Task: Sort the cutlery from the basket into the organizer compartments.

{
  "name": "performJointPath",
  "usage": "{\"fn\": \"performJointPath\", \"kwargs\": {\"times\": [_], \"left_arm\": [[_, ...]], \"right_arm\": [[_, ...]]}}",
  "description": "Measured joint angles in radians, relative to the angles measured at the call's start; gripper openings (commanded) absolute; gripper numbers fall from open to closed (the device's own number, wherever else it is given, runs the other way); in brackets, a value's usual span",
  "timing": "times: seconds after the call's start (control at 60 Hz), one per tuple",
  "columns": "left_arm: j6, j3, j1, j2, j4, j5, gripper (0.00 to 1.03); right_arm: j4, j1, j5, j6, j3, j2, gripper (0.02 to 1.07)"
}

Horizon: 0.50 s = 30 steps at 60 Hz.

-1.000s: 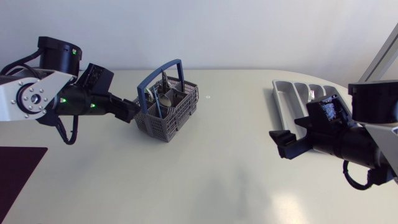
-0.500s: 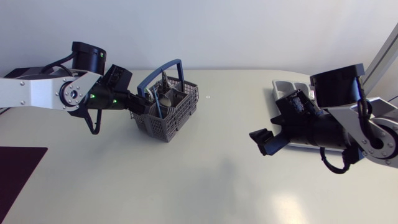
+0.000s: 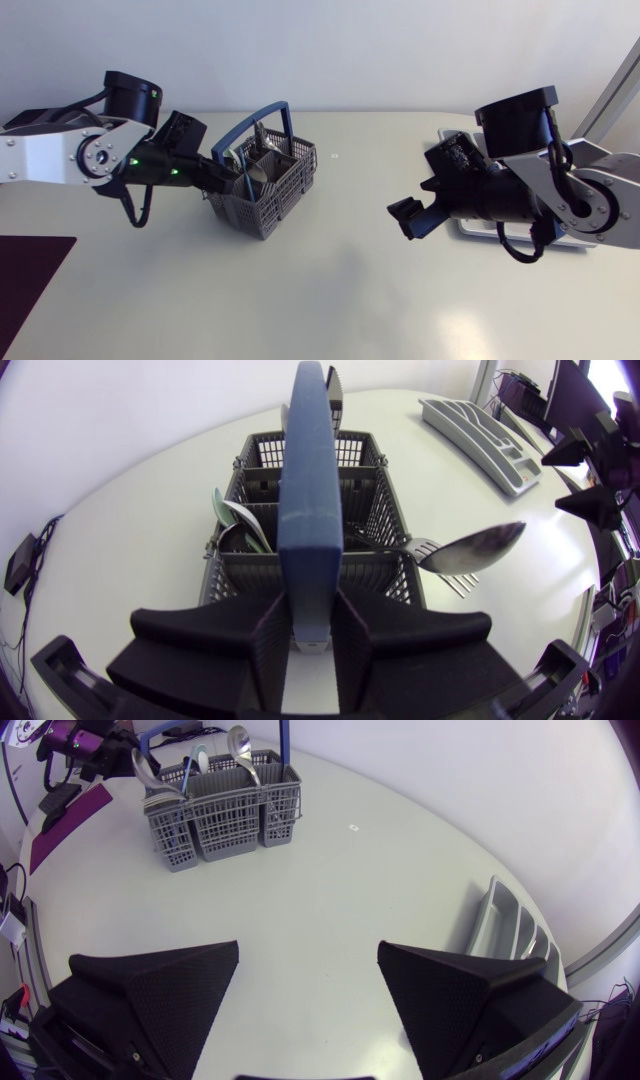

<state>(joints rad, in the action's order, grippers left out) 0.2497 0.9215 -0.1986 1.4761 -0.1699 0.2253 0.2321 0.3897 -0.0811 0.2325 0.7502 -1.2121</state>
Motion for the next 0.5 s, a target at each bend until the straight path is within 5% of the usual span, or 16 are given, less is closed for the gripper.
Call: {"fn": "performJointPath", "kwargs": {"times": [0.217,0.283,0.35,0.5], "left_arm": [[0.071,-0.167,0.034,-0.229,-0.109,0.044,0.05],[0.092,-0.196,0.045,-0.275,-0.13,0.056,0.22],[0.104,-0.207,0.055,-0.303,-0.156,0.062,0.51],[0.137,-0.227,0.079,-0.391,-0.218,0.065,0.66]], "right_arm": [[0.0,0.035,0.026,0.0,0.01,-0.001,1.02],[0.0,0.045,0.026,0.0,0.014,-0.014,1.02],[-0.001,0.055,0.026,0.0,0.031,-0.045,1.02],[0.0,0.061,0.025,-0.005,0.12,-0.17,0.98]]}}
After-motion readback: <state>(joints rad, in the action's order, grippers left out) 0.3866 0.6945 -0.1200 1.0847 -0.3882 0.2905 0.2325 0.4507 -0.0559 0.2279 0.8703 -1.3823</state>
